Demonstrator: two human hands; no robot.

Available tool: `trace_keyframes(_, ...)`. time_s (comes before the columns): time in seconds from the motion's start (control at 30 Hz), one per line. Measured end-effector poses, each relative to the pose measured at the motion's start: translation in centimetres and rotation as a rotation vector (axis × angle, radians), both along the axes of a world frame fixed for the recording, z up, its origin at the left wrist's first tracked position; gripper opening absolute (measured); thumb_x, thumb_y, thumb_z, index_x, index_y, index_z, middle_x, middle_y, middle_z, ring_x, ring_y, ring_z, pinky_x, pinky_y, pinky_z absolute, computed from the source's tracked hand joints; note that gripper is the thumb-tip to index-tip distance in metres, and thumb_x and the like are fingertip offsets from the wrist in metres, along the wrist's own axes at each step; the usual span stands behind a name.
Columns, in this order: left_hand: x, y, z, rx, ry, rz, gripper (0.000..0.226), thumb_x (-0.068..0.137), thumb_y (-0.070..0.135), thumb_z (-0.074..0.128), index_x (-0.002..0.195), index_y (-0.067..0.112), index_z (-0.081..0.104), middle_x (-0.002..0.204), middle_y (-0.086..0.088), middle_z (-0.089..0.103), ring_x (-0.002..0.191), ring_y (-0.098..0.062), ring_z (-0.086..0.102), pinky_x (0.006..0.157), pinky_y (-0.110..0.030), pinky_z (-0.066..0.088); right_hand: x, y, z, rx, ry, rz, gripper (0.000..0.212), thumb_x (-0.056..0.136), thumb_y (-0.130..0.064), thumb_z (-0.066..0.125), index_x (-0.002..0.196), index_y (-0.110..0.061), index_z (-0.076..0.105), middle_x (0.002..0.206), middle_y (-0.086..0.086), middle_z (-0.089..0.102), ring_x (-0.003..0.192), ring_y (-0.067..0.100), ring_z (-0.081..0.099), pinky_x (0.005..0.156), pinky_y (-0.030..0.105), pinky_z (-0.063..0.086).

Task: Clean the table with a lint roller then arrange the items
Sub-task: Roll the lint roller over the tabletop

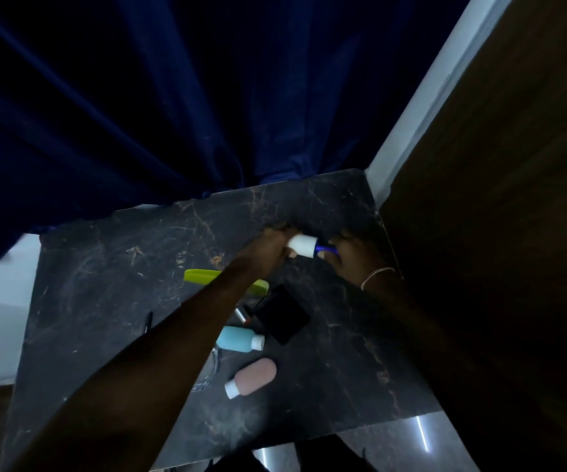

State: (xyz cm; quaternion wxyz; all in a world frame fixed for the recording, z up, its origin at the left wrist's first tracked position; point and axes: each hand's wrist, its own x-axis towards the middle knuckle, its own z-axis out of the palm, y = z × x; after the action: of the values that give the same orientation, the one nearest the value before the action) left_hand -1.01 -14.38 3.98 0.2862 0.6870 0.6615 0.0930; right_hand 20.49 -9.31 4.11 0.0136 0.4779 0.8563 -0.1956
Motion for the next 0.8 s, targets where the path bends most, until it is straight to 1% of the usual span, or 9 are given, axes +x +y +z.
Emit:
trace_keyframes(0.07,0.1,0.9,0.0,-0.004,0.012,-0.032,0.052,0.089,0.012,0.073,0.139,0.015,0.060,0.138,-0.013,0.060,0.125,-0.034,0.058,0.108,-0.049,0.046,-0.3,0.3,-0.9,-0.073,-0.024,0.019,0.035,0.098,-0.037,0.051,0.115,-0.008,0.061,0.115,0.017,0.062,0.100,0.037,0.062,0.082,0.038,0.047)
trace_keyframes(0.2,0.4,2.8,0.0,-0.041,0.050,-0.045,0.059,0.091,0.006,0.070,0.146,0.014,0.054,0.153,-0.016,0.047,0.142,-0.035,0.043,0.120,-0.042,0.031,-1.2,0.5,-2.9,-0.062,-0.106,-0.008,0.035,0.101,-0.028,0.043,0.126,-0.006,0.051,0.105,0.022,0.068,0.095,0.040,0.066,0.080,0.039,0.049)
trace_keyframes(0.3,0.2,3.1,0.1,-0.075,0.071,-0.048,0.082,0.092,0.005,0.067,0.162,0.024,0.028,0.169,-0.014,0.020,0.155,-0.035,0.019,0.125,-0.042,0.020,-1.5,1.5,-4.4,-0.082,-0.032,-0.112,0.035,0.102,-0.027,0.042,0.127,-0.005,0.052,0.100,0.024,0.068,0.093,0.041,0.066,0.077,0.040,0.049)
trace_keyframes(0.37,-0.3,2.5,0.6,-0.062,0.083,-0.034,0.093,0.092,0.007,0.068,0.165,0.026,0.013,0.172,-0.012,0.009,0.157,-0.034,0.012,0.126,-0.043,0.021,-1.6,2.8,-5.4,-0.069,0.033,-0.198,0.032,0.102,-0.024,0.044,0.123,-0.002,0.055,0.097,0.026,0.068,0.091,0.041,0.067,0.076,0.041,0.049)
trace_keyframes(0.43,-1.2,1.6,1.2,-0.034,0.110,-0.016,0.092,0.094,0.014,0.068,0.165,0.027,0.011,0.172,-0.009,0.009,0.157,-0.032,0.014,0.127,-0.044,0.025,-1.3,4.3,-6.0,-0.033,0.059,-0.282,0.027,0.099,-0.020,0.047,0.115,0.000,0.056,0.094,0.026,0.069,0.087,0.042,0.068,0.072,0.043,0.051)
trace_keyframes(0.53,-3.4,-0.2,1.9,-0.065,0.162,0.041,0.089,0.099,0.032,0.064,0.165,0.031,0.004,0.172,-0.004,0.008,0.155,-0.029,0.021,0.122,-0.044,0.029,-0.3,6.3,-6.5,0.096,-0.019,-0.346,0.030,0.097,-0.019,0.049,0.118,0.003,0.053,0.098,0.027,0.068,0.088,0.042,0.068,0.073,0.044,0.052)
trace_keyframes(0.6,-5.3,-1.6,2.0,-0.100,0.217,0.076,0.091,0.100,0.044,0.060,0.164,0.032,-0.002,0.173,-0.004,0.005,0.156,-0.029,0.018,0.122,-0.048,0.029,0.6,7.5,-6.7,0.141,-0.125,-0.358,0.035,0.099,-0.021,0.048,0.122,0.005,0.051,0.104,0.025,0.067,0.092,0.040,0.068,0.076,0.044,0.053)
trace_keyframes(0.67,-7.1,-2.8,1.7,-0.113,0.247,0.109,0.091,0.099,0.054,0.056,0.164,0.033,-0.003,0.173,-0.005,0.003,0.158,-0.030,0.012,0.125,-0.051,0.027,1.4,8.4,-7.3,0.156,-0.165,-0.427,0.034,0.099,-0.023,0.047,0.119,0.003,0.054,0.103,0.022,0.068,0.090,0.039,0.069,0.074,0.044,0.054)
trace_keyframes(0.8,-9.6,-5.1,1.3,-0.107,0.268,0.155,0.089,0.098,0.061,0.051,0.164,0.033,-0.001,0.174,-0.005,0.002,0.160,-0.029,0.008,0.126,-0.052,0.025,1.1,8.9,-8.7,0.189,-0.175,-0.483,0.032,0.095,-0.022,0.051,0.115,0.002,0.058,0.098,0.021,0.070,0.084,0.039,0.069,0.069,0.041,0.053)
